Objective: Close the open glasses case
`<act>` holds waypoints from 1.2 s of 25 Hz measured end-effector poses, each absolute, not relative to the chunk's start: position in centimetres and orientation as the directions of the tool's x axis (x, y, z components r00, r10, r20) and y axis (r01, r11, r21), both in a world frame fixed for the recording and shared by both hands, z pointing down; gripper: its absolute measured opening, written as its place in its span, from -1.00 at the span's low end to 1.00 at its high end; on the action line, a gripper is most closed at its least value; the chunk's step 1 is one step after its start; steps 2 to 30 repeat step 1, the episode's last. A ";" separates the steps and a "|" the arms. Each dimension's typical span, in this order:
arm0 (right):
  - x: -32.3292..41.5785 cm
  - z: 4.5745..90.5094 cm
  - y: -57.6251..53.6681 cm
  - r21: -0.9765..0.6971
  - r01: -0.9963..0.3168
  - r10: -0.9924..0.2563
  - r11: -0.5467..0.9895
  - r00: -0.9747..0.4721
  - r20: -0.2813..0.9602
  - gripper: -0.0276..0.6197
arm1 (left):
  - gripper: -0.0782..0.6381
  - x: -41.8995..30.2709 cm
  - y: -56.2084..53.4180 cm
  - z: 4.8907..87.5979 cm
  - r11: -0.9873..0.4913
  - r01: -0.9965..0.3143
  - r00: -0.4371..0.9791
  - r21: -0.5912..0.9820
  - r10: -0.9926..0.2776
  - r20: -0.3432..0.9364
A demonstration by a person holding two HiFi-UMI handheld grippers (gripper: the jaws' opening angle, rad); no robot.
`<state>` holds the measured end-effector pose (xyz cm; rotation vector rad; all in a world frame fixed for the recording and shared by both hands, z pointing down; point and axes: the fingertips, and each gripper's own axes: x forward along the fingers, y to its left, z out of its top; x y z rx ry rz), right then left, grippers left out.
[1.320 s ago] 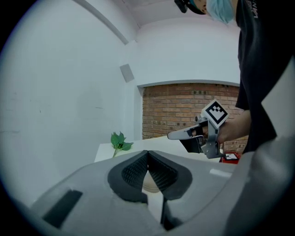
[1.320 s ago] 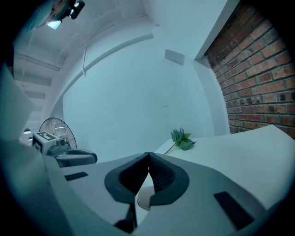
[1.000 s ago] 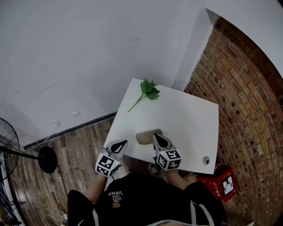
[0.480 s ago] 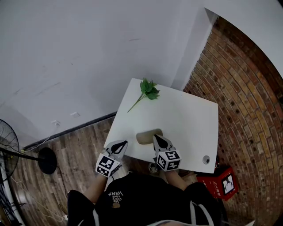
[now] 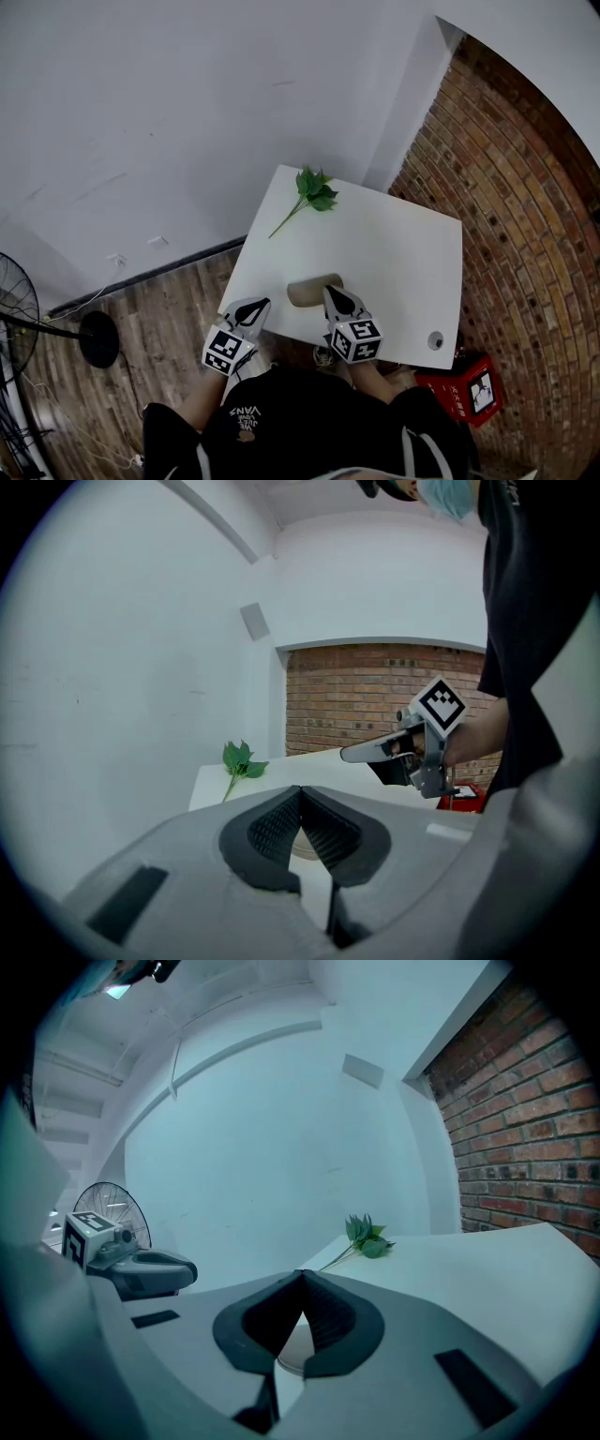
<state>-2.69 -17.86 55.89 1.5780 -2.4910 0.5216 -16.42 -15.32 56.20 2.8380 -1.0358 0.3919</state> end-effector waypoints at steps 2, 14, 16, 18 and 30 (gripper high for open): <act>-2.7 55.9 -17.9 -0.212 -0.897 -0.846 0.387 -0.437 0.305 -0.92 | -0.76 -16.4 -15.4 56.2 -0.765 -0.644 0.736 0.002 -0.620 0.272; -2.7 55.9 -17.9 -0.212 -0.897 -0.846 0.387 -0.437 0.305 -0.92 | -0.76 -16.4 -15.4 56.2 -0.765 -0.644 0.736 0.002 -0.620 0.272; -2.7 55.9 -17.9 -0.212 -0.897 -0.846 0.387 -0.437 0.305 -0.92 | -0.76 -16.4 -15.4 56.2 -0.765 -0.644 0.736 0.002 -0.620 0.272; -2.7 55.9 -17.9 -0.212 -0.897 -0.846 0.387 -0.437 0.305 -0.92 | -0.76 -16.4 -15.4 56.2 -0.765 -0.644 0.736 0.002 -0.620 0.272; -2.7 55.9 -17.9 -0.212 -0.897 -0.846 0.387 -0.437 0.305 -0.92 | -0.76 -16.4 -15.4 56.2 -0.765 -0.644 0.736 0.002 -0.620 0.272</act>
